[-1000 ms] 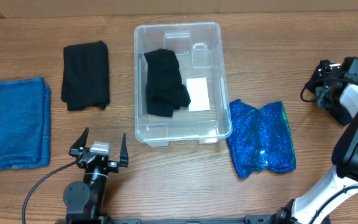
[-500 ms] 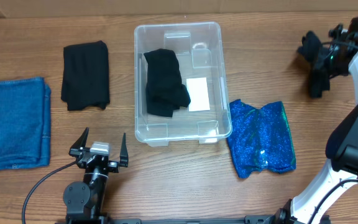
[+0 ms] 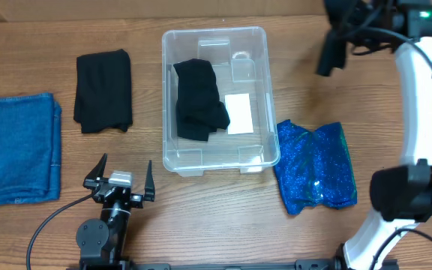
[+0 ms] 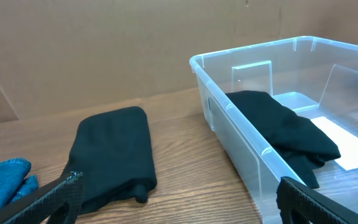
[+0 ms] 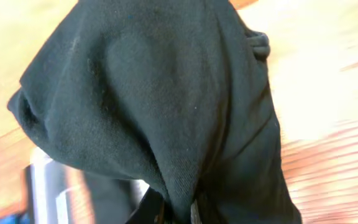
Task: Pack container
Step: 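Carry the black cloth into the bin beside the first one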
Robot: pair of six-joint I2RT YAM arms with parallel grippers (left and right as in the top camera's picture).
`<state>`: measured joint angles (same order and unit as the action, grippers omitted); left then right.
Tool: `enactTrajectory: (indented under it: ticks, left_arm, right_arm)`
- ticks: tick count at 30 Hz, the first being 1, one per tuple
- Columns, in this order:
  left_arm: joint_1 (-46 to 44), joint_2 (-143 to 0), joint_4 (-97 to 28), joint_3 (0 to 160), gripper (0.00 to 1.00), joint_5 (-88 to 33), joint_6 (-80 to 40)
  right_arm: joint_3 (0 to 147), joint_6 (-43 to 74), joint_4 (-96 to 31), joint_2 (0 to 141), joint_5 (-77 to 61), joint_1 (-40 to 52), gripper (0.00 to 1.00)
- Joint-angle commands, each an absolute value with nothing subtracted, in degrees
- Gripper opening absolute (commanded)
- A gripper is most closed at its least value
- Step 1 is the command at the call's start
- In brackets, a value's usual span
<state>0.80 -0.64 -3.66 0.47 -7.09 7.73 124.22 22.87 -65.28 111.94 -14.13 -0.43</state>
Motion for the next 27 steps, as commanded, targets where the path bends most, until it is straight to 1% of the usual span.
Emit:
enactTrajectory:
  ticks: [1,4,9,12,18,27]
  left_arm:
    - [1.1,-0.3,-3.7,0.3,1.00,-7.1,8.1]
    - [1.1,-0.3,-3.7,0.3,1.00,-7.1,8.1]
    - [1.1,-0.3,-3.7,0.3,1.00,-7.1,8.1]
    - [1.1,-0.3,-3.7,0.3,1.00,-7.1,8.1]
    - [1.1,-0.3,-3.7,0.3,1.00,-7.1,8.1]
    - [1.1,-0.3,-3.7,0.3,1.00,-7.1,8.1]
  right_arm:
    - [126.5,29.8,-66.3,108.1,-5.4,8.3,0.04]
    - [126.4,34.6,-68.9,108.1,6.0,16.6,0.04]
    - [126.1,39.6,-69.4,109.8,12.8,24.3,0.04]
    - [125.2,42.1,-69.3,112.4,13.3,25.6,0.04]
    - [124.7,42.1,-69.1,119.8,11.7,25.8,0.04]
    - [124.2,42.0,-67.6,125.1,11.4,26.0,0.04]
